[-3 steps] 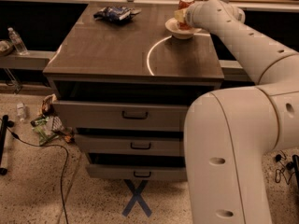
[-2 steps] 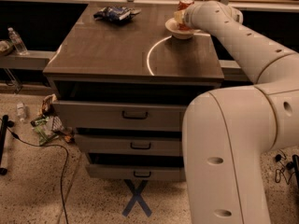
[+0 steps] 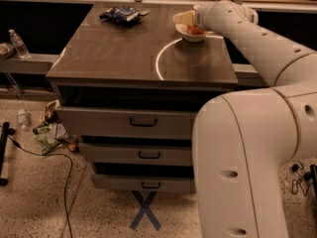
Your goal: Place coke can into paper bowl
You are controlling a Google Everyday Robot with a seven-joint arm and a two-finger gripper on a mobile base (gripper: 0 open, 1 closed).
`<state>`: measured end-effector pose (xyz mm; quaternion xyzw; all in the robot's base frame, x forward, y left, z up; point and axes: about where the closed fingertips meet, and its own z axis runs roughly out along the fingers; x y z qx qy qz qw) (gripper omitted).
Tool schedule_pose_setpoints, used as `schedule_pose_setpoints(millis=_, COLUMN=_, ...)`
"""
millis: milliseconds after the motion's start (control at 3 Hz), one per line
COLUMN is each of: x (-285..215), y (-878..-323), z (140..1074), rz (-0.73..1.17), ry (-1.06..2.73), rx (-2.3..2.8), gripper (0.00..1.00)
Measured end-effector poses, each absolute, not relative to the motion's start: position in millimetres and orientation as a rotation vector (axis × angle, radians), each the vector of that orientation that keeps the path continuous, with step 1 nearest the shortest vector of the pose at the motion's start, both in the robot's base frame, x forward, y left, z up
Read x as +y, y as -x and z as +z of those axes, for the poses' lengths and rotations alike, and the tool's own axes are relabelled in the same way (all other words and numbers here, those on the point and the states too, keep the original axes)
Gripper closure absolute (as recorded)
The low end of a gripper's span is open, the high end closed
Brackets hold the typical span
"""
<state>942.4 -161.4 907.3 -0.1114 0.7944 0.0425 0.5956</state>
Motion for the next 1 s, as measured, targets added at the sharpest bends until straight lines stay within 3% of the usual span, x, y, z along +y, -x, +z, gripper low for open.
schedule_pose_setpoints(millis=1000, x=-198, y=-872, z=1012, rz=-0.050, ry=0.237, rx=1.716, gripper=0.00)
